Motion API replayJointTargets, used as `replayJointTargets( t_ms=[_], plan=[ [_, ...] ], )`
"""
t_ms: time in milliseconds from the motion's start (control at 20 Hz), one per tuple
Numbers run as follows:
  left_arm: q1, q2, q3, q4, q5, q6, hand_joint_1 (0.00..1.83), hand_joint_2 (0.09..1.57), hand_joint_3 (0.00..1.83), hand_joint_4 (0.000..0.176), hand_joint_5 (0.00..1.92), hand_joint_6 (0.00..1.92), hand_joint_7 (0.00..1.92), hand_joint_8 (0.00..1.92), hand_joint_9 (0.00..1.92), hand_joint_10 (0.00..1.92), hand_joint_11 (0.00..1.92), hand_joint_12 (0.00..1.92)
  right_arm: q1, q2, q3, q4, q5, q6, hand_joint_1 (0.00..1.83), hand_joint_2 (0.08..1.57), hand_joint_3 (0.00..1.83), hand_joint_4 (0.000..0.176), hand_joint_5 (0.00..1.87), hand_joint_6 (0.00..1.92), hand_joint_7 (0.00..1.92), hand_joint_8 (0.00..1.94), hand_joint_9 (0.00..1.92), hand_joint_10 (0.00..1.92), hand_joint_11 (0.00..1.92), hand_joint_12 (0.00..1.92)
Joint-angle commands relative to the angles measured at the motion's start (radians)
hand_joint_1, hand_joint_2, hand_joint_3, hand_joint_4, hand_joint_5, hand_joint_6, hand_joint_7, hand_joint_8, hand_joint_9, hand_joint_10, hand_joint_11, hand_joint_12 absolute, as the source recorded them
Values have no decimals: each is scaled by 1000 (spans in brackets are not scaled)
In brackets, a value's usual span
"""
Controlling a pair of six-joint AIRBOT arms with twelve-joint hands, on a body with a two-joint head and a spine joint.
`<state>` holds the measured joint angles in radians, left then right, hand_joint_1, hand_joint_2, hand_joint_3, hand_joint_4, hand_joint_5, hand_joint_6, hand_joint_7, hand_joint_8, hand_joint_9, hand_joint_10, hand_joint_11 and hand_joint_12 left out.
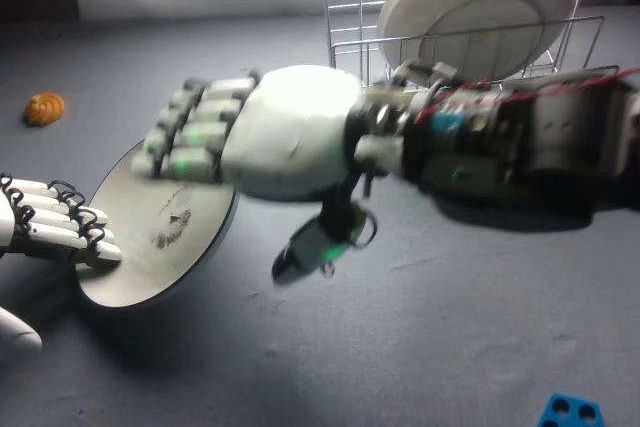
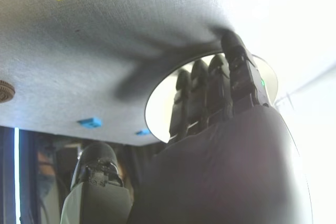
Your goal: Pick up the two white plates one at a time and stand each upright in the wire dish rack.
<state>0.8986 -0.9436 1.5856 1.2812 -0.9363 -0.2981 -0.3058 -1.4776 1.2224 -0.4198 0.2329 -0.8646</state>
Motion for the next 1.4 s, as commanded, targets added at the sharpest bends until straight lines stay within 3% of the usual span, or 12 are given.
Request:
replayJointTargets(
  t_ms=[0, 250, 450, 650, 1000, 1100, 1200, 1350],
  plan=[
    [9, -22, -4, 38, -29, -13, 0, 1072, 1, 0, 177, 4, 185, 4, 155, 5, 0, 331, -4, -15, 7, -2, 98, -35, 826, 947, 34, 0, 0, 0, 0, 0, 0, 0, 0, 0],
    [9, -22, -1, 45, -29, -13, 0, 1072, 1, 0, 161, 0, 181, 0, 159, 2, 0, 347, -37, -96, 74, -14, 90, -94, 749, 987, 37, 0, 0, 0, 0, 0, 0, 0, 0, 0],
    [9, -26, 1, 49, -29, -13, 0, 1075, 2, 0, 163, 3, 184, 0, 162, 0, 0, 363, -48, -163, 168, -18, 91, -115, 655, 922, 0, 0, 0, 0, 0, 0, 0, 0, 0, 0],
    [5, -33, 5, 51, -30, -13, 0, 1069, 0, 0, 156, 2, 172, 1, 152, 1, 0, 357, -43, -211, 248, -19, 113, -116, 685, 961, 16, 0, 0, 0, 0, 0, 0, 0, 0, 0],
    [-3, -39, 7, 53, -29, -13, 0, 1066, 0, 0, 171, 3, 193, 2, 164, 2, 0, 364, -8, -242, 293, -53, 136, -124, 798, 1038, 31, 0, 0, 0, 0, 0, 0, 0, 28, 14],
    [-3, -40, 8, 54, -29, -13, 0, 1075, 2, 0, 174, 2, 194, 2, 173, 3, 0, 393, -1, -250, 302, -66, 140, -127, 937, 1032, 0, 0, 192, 25, 234, 22, 212, 32, 0, 742],
    [-3, -42, 9, 55, -29, -13, 0, 1076, 2, 0, 179, 4, 192, 6, 161, 6, 0, 360, 2, -254, 302, -66, 151, -151, 894, 1099, 0, 0, 181, 10, 213, 4, 217, 27, 0, 833],
    [-4, -42, 9, 57, -29, -13, 0, 1074, 0, 0, 175, 1, 184, 4, 155, 4, 0, 347, 6, -261, 302, -66, 163, -154, 961, 1094, 0, 0, 332, 47, 346, 34, 330, 62, 0, 1088]
  ],
)
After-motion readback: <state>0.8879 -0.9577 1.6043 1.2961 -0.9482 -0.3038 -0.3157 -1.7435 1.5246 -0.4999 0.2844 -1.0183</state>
